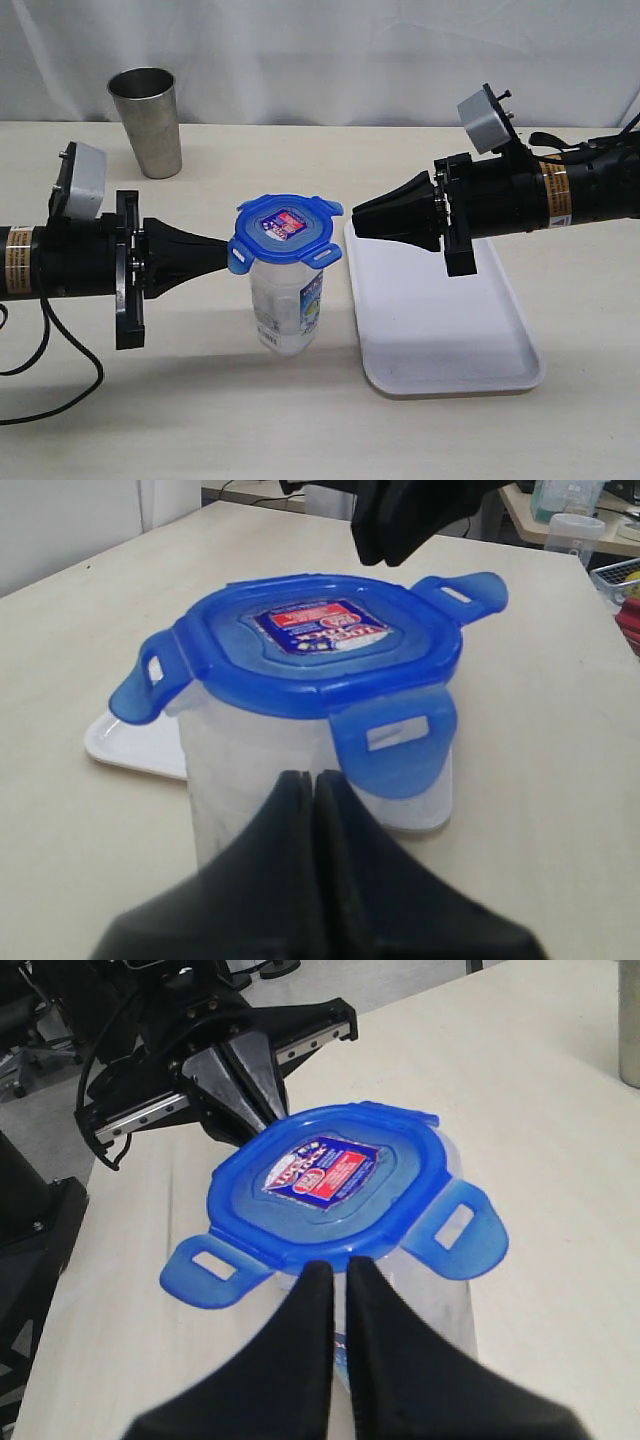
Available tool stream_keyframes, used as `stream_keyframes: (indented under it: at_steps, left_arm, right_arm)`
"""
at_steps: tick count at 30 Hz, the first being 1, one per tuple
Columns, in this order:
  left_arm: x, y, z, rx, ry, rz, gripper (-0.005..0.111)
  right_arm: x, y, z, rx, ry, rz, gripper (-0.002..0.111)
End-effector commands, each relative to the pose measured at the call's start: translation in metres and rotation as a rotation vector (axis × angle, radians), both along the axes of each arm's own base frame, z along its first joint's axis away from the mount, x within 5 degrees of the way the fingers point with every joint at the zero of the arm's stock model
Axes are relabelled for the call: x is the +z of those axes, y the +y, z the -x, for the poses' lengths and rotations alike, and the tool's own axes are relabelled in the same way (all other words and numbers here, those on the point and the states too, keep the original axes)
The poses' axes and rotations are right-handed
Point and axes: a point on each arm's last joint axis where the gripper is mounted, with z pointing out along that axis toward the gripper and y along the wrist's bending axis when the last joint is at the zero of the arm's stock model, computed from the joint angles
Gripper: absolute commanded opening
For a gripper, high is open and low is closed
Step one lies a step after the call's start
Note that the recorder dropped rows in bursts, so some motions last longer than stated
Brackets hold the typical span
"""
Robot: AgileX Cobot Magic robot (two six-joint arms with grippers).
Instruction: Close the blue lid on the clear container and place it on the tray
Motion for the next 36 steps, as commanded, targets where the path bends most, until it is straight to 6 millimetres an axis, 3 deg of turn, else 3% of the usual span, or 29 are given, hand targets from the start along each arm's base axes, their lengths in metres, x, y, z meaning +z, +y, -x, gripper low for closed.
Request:
stream_keyframes:
  at_steps: [1, 16, 22, 36]
  left_arm:
    - [0.0007, -0.0018, 0.0003, -0.017, 0.011, 0.006, 0.0]
    - [0.0005, -0.0019, 0.0007, -0.021, 0.01, 0.004, 0.0]
    - [0.0077, -0.0007, -0.0049, 0.051, -0.003, 0.041, 0.0]
    - [0.0082, -0.0088, -0.0001, 0.003, -0.012, 0.031, 0.0]
  right_arm:
    - [0.0005, 0.0005, -0.001, -0.006, -0.007, -0.005, 0.005]
    - [0.0022, 0.0008, -0.0026, -0.024, -0.01, -0.024, 0.005]
    - [0.0002, -0.0003, -0.0049, -0.046, -0.025, 0.003, 0.005]
    - [-0.0029, -0.0022, -0.0078, -0.083, -0.019, 0.04, 0.005]
